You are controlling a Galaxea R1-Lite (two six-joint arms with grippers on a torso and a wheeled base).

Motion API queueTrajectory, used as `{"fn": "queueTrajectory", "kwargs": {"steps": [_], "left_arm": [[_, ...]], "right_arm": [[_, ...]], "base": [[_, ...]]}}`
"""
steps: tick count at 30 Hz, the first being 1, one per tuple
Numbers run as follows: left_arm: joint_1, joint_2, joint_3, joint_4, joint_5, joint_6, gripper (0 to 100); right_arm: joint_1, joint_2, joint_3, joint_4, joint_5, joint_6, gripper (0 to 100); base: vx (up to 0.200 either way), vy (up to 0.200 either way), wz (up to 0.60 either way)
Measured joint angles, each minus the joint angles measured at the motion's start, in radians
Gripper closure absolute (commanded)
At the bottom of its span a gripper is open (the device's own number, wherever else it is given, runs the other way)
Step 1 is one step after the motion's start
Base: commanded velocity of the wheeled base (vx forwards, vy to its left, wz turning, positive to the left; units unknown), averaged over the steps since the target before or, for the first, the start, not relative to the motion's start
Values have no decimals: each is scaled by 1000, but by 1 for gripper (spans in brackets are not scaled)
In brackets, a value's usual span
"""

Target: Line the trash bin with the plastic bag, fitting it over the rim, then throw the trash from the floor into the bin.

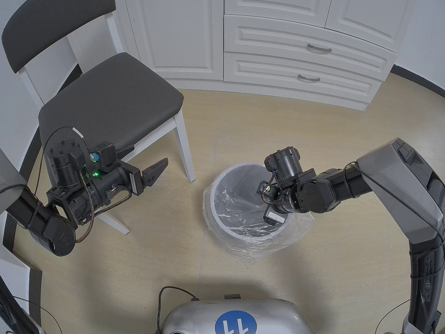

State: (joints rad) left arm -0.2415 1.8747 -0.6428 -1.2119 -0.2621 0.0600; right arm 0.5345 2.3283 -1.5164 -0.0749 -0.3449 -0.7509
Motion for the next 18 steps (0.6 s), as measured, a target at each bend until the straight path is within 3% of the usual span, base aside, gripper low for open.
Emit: {"fn": "queueTrajectory", "kwargs": {"steps": [6,14,18], "left_arm": [[-3,-5,8,0,-1,0,0],[-8,-8,12,0,-2,0,0],[-9,-8,15,0,-1,0,0]], "right_arm": [[-1,-34,59,13,6,-21,0],[27,-130,142,181,61,-24,0],[44,-157,148,178,72,-11,0]], "base": [[0,0,0],[0,0,0],[0,0,0]]}}
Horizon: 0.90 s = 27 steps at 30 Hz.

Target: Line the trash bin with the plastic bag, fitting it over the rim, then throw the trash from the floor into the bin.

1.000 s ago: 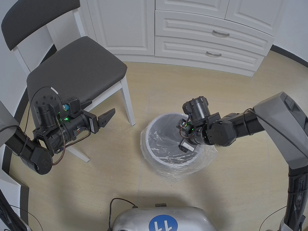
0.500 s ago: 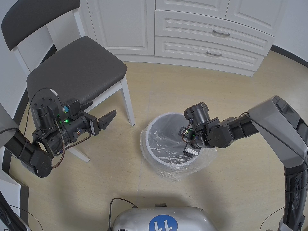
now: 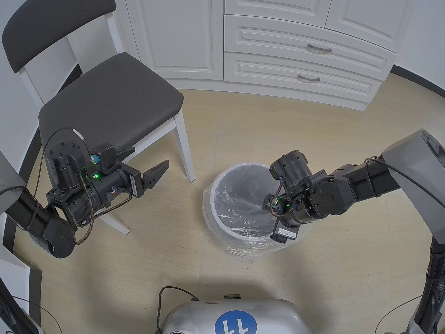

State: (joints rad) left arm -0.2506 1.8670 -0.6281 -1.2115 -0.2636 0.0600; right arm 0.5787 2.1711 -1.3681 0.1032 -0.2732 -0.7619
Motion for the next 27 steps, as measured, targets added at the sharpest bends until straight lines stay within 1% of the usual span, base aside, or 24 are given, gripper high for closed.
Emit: {"fn": "queueTrajectory", "kwargs": {"steps": [5,8,18,23,27], "left_arm": [[-1,-1,1,0,0,0,0],[-1,-1,1,0,0,0,0],[0,-1,-1,0,0,-1,0],[0,0,-2,0,0,-1,0],[0,1,-2,0,0,0,0]], "right_arm": [[5,24,-60,-107,-11,20,0],[-1,63,-114,-144,-31,29,0],[-37,231,-257,-161,-57,30,0],[-43,260,-264,-156,-56,23,0],[-43,251,-231,-152,-50,21,0]], "base": [[0,0,0],[0,0,0],[0,0,0],[0,0,0],[0,0,0]]}}
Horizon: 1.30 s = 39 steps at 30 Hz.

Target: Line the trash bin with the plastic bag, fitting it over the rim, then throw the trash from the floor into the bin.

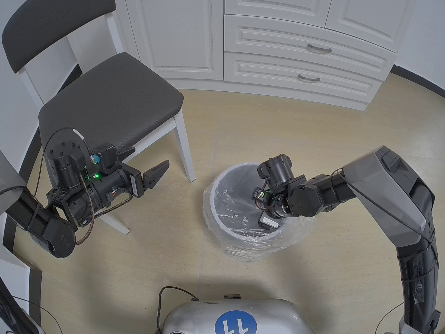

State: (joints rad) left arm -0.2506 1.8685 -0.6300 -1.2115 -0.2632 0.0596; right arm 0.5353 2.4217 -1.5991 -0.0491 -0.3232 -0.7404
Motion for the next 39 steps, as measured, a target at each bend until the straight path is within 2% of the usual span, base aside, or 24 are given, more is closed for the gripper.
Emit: {"fn": "queueTrajectory", "kwargs": {"steps": [8,19,39], "left_arm": [[-7,1,3,0,0,0,0],[-10,0,4,0,1,1,0],[-9,0,7,-21,1,0,0]], "right_arm": [[36,-80,138,3,20,-3,0],[85,-132,223,3,20,-2,0],[123,-151,250,-3,21,4,0]], "base": [[0,0,0],[0,0,0],[0,0,0]]}}
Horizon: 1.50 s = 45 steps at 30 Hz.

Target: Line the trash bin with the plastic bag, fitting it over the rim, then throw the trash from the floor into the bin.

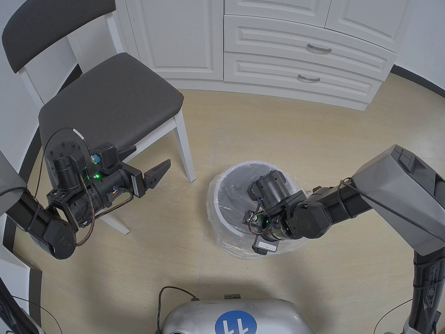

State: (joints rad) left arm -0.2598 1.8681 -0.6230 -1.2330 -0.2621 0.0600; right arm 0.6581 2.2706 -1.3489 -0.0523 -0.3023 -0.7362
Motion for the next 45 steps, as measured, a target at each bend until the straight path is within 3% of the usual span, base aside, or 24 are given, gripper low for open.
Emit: {"fn": "queueTrajectory", "kwargs": {"steps": [26,34,45], "left_arm": [[3,12,-12,0,0,-2,0],[2,13,-11,0,0,-2,0],[0,7,-4,-1,0,-1,0]], "right_arm": [[-51,272,-195,-134,-13,12,0],[-47,232,-158,-136,-18,7,0],[21,76,-22,-135,-15,4,0]], "base": [[0,0,0],[0,0,0],[0,0,0]]}}
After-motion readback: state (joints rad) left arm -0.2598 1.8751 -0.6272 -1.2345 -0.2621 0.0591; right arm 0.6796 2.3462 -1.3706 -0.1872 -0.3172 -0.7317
